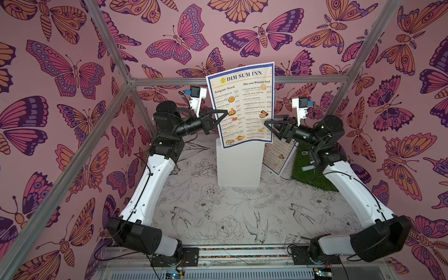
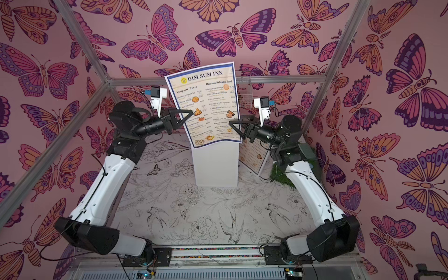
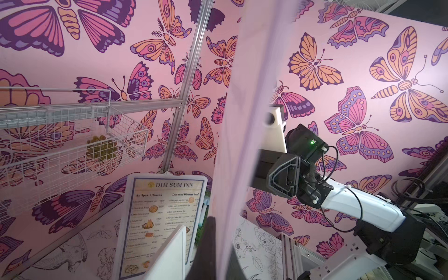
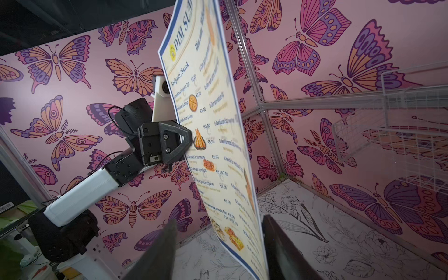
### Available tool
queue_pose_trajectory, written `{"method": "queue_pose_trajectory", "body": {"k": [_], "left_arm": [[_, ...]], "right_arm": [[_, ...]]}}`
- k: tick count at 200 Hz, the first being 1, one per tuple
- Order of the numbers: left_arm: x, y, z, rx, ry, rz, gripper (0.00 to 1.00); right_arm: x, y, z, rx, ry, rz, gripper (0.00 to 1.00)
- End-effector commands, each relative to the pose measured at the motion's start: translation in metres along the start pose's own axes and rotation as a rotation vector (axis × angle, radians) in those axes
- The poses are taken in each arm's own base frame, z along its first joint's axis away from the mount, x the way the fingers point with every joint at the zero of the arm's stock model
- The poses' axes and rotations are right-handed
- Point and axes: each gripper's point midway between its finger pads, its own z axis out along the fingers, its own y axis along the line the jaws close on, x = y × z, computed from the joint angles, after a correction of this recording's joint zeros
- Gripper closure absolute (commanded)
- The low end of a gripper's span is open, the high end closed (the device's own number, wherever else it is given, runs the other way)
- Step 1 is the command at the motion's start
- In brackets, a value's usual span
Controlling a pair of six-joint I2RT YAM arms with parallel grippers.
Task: Insert the menus into the narrow rack
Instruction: Insert the menu into the narrow rack.
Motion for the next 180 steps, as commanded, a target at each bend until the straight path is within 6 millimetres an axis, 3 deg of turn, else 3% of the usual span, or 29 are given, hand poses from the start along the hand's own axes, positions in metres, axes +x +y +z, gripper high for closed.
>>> {"method": "queue_pose_trajectory", "body": {"k": [1,26,67,111,180], "left_arm": [[-0.009,-0.002,0.001,0.021,-0.008,0.027,1.00],[-0.009,0.002,0.003,0.018,-0.008,0.040,1.00],[-0.012,0.020,0.011,-0.005,-0.027,0.057,1.00],[-0.015,0.039,0.020,-0.027,-0.045,0.074,1.00],[-0.013,0.079,0.040,-0.044,-0.096,0.066,0.98]], "right_arm": [[-0.002,0.000,0.000,-0.039,-0.011,-0.013,0.43],[0.007,-0.016,0.002,0.019,0.021,-0.018,0.43],[0.015,-0.026,0.003,0.005,0.015,-0.012,0.44],[0.017,-0.039,0.003,0.013,0.001,0.017,0.45],[0.018,-0.077,0.004,0.128,-0.002,0.026,0.51]]}}
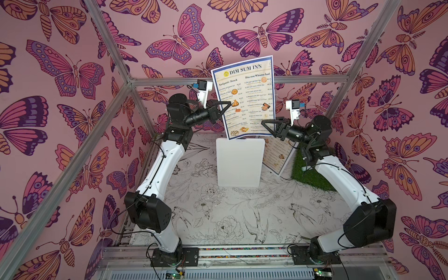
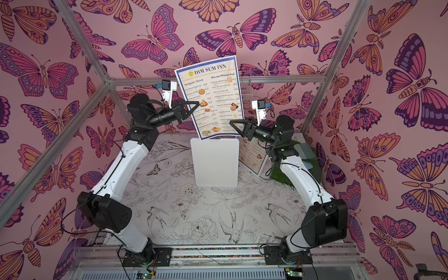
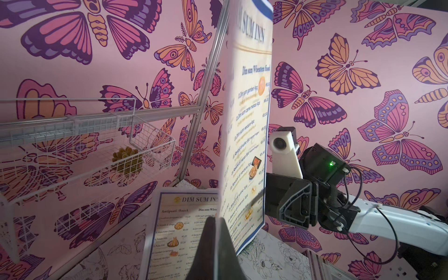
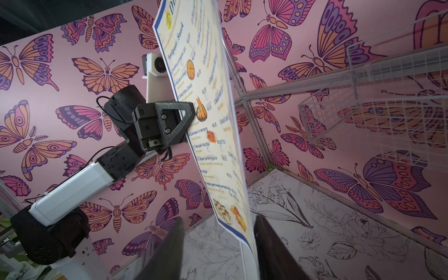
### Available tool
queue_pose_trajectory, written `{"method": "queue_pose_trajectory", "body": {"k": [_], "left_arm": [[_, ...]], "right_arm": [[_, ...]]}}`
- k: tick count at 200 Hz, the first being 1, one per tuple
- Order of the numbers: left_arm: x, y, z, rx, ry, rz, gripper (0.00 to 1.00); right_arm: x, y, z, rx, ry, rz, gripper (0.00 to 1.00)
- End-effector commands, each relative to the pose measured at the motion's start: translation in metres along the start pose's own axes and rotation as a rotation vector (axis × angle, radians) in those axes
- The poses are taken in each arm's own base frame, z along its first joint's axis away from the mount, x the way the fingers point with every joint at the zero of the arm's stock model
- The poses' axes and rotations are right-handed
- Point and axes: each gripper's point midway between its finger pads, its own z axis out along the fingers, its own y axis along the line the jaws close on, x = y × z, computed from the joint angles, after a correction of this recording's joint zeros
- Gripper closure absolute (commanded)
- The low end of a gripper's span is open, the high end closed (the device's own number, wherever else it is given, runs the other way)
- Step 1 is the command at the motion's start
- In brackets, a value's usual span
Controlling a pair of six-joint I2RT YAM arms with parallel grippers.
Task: Insert the menus into the narrow rack
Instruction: Insert the menu into the narrow rack.
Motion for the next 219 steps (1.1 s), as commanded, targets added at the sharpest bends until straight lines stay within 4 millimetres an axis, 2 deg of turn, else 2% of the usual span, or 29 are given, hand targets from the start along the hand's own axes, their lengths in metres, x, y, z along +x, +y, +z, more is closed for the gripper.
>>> {"method": "queue_pose_trajectory", "body": {"k": [1,35,37,41,97,133,219], "left_arm": [[-0.017,0.008,0.003,-0.002,-0.065,0.045,0.98],[-0.017,0.021,0.015,0.028,-0.080,0.013,0.98],[-0.016,0.022,0.016,0.028,-0.081,0.009,0.98],[-0.016,0.024,0.017,0.028,-0.086,0.006,0.98],[-0.012,0.031,0.027,0.041,-0.111,-0.028,0.98],[-0.008,0.033,0.028,0.046,-0.113,-0.043,0.98],[0.011,0.036,0.035,0.061,-0.096,-0.077,0.98]], "right_arm": [[-0.012,-0.012,0.001,0.035,-0.028,-0.026,0.51],[-0.027,-0.018,-0.001,0.032,-0.063,-0.020,0.51],[-0.021,-0.028,0.002,0.042,-0.055,-0.004,0.51],[-0.020,-0.033,0.003,0.045,-0.054,0.001,0.51],[-0.022,-0.046,-0.002,0.072,-0.087,0.000,0.50],[-0.021,-0.050,-0.008,0.095,-0.099,-0.001,0.50],[-0.018,-0.049,-0.009,0.087,-0.096,0.001,0.50]]}}
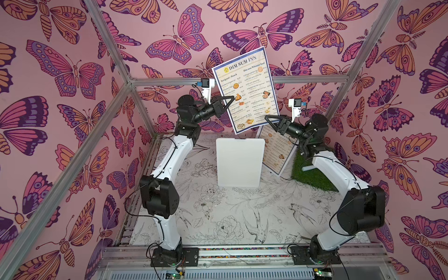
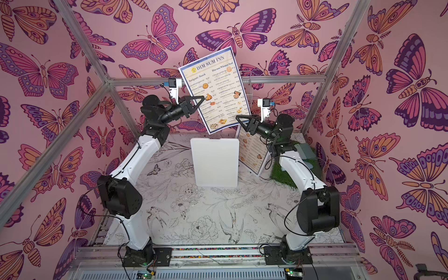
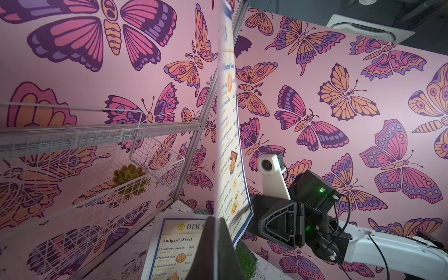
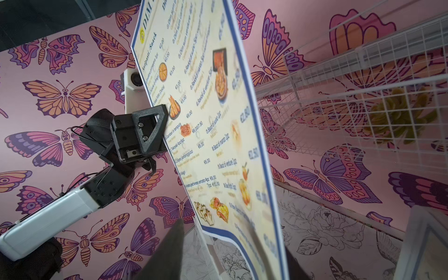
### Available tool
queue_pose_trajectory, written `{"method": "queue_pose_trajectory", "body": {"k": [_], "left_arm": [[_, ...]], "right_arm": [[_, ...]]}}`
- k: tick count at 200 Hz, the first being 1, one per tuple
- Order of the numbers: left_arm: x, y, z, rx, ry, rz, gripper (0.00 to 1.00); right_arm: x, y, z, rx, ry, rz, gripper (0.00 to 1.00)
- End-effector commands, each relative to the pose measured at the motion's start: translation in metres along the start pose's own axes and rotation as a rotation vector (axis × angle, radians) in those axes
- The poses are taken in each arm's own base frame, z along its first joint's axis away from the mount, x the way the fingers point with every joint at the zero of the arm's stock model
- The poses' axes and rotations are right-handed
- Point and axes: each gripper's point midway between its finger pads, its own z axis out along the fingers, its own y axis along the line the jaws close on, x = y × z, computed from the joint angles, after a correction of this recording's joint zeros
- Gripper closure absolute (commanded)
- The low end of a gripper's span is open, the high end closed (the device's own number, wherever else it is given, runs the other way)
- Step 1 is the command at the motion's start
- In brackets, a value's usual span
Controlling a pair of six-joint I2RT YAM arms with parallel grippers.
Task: Insert the menus into the narrow rack
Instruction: Insert the menu into the narrow rack.
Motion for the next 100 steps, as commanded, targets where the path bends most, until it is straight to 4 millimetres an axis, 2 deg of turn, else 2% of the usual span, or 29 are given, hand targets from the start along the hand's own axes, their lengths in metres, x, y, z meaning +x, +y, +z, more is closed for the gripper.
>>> {"method": "queue_pose_trajectory", "body": {"k": [1,46,100], "left_arm": [[0.010,0.004,0.004,0.016,-0.001,-0.002,0.98],[0.016,0.007,0.005,0.019,0.009,-0.005,0.98],[0.026,0.019,0.009,0.011,0.016,-0.018,0.98]], "right_arm": [[-0.013,0.014,-0.005,-0.022,-0.037,-0.039,0.50],[-0.013,0.014,-0.005,-0.021,-0.039,-0.043,0.50],[-0.011,0.013,-0.006,-0.013,-0.029,-0.052,0.50]]}}
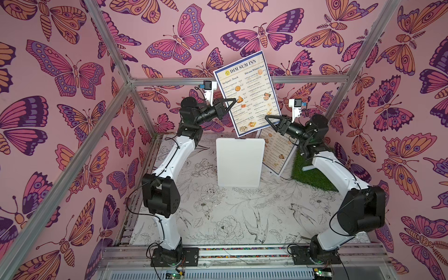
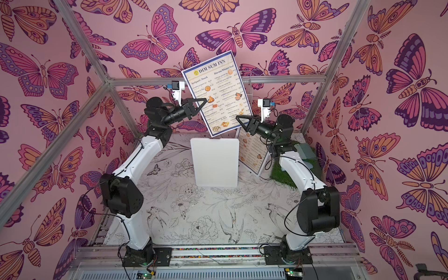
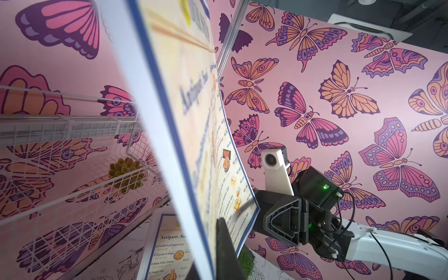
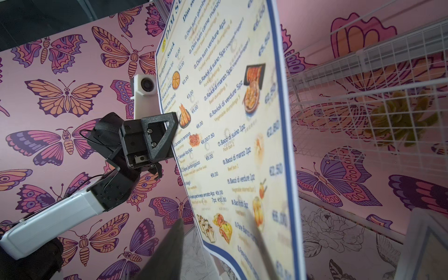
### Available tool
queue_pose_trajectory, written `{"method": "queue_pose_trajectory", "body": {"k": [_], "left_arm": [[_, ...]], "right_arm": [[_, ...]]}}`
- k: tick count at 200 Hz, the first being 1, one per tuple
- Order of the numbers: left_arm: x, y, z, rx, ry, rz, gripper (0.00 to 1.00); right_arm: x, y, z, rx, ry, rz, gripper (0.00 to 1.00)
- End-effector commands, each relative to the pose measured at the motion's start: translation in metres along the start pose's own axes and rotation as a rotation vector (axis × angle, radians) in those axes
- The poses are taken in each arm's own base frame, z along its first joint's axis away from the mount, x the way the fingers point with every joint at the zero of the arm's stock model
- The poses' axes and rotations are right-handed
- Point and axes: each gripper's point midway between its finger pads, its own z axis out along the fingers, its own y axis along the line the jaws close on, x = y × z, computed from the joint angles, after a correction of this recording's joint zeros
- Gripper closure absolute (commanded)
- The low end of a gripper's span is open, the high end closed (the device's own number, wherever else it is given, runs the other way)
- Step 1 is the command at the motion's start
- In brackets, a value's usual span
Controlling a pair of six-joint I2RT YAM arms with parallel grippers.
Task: Insert the menus into the narrow rack
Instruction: Insert the menu into the narrow rack.
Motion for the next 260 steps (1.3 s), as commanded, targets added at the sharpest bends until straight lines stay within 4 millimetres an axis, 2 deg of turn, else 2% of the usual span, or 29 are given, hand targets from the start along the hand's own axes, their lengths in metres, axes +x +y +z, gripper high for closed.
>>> {"method": "queue_pose_trajectory", "body": {"k": [1,90,129,174,260], "left_arm": [[0.011,0.009,0.004,0.007,0.007,-0.002,0.98],[0.016,0.017,0.006,0.003,0.013,-0.003,0.98],[0.011,0.019,0.012,0.020,0.004,-0.005,0.98],[0.014,0.021,0.018,0.032,0.008,-0.019,0.98],[0.017,0.018,0.011,0.012,0.016,-0.003,0.98]], "right_arm": [[-0.011,0.012,-0.005,-0.009,-0.024,-0.041,0.50],[-0.010,0.013,-0.006,-0.013,-0.020,-0.045,0.50],[-0.015,0.014,-0.004,-0.011,-0.028,-0.057,0.50],[-0.020,0.013,-0.001,-0.011,-0.022,-0.068,0.50],[-0.014,0.010,0.000,-0.020,-0.011,-0.048,0.50]]}}
